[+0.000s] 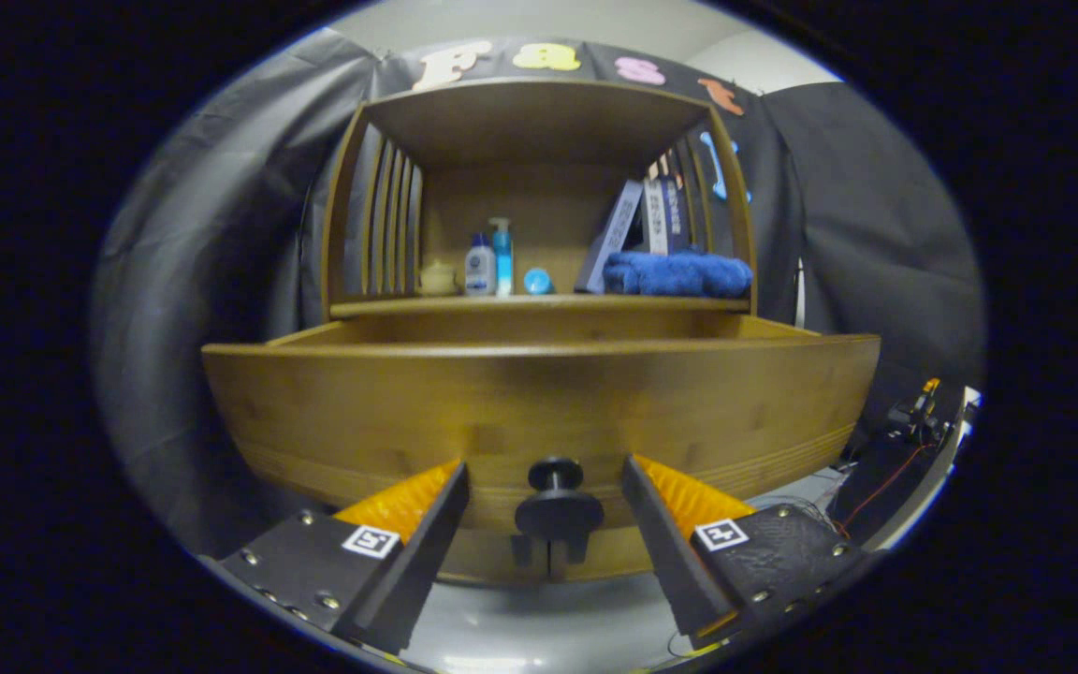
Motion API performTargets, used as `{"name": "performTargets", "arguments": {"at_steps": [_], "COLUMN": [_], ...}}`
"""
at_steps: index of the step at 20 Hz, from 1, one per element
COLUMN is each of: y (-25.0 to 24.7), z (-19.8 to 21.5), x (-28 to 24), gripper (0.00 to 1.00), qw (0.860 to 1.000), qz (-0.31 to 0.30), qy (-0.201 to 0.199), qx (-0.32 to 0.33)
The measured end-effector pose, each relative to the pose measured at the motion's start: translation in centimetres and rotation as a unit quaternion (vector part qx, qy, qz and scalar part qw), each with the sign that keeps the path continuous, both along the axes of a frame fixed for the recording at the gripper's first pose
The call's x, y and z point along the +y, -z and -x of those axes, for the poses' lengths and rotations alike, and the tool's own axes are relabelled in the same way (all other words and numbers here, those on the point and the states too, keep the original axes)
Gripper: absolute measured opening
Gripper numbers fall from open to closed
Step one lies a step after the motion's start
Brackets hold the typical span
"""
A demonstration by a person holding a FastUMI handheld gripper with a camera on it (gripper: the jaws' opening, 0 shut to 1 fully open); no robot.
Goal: Pull open the drawer, take out the items inside it, and place them on the countertop above the cabinet.
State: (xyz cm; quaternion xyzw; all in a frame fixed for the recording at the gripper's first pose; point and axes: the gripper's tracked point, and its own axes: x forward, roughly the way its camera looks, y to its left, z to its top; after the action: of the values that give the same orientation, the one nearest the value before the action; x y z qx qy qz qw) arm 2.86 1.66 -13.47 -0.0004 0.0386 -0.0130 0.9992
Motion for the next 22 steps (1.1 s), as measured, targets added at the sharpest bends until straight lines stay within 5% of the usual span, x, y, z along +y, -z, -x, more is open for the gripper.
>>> {"name": "performTargets", "arguments": {"at_steps": [6, 22], "y": [-0.2, -1.1], "z": [-0.7, -7.2], "x": [0.3, 1.1], "gripper": [0.99, 0.99], "qw": [0.999, 0.998], "qz": [-0.044, -0.034], "qy": [-0.018, -0.009], "qx": [-0.022, -0.048]}}
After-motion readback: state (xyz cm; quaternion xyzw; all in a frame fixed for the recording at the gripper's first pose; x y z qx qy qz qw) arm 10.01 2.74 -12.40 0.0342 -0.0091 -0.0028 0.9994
